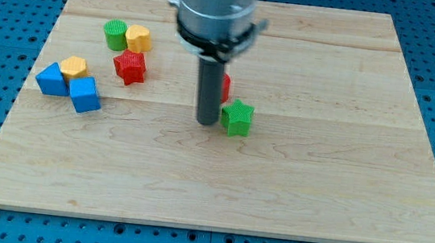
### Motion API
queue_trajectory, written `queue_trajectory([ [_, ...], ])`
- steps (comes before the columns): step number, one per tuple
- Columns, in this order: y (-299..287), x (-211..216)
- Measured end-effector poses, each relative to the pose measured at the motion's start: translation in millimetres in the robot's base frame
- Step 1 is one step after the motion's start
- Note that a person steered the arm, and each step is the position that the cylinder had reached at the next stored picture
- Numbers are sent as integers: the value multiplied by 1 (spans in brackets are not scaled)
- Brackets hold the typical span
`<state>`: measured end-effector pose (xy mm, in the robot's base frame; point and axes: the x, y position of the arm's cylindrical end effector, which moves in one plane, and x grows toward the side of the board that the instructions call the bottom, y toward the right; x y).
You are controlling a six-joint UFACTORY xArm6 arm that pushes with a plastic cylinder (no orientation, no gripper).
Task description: Move the green star slightly to the right
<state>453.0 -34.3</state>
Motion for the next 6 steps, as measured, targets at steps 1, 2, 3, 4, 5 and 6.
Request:
queue_trajectory([
  [1,43,-3],
  [2,129,60],
  [3,144,69],
  [4,123,40],
  [5,190,30],
  [6,181,26],
])
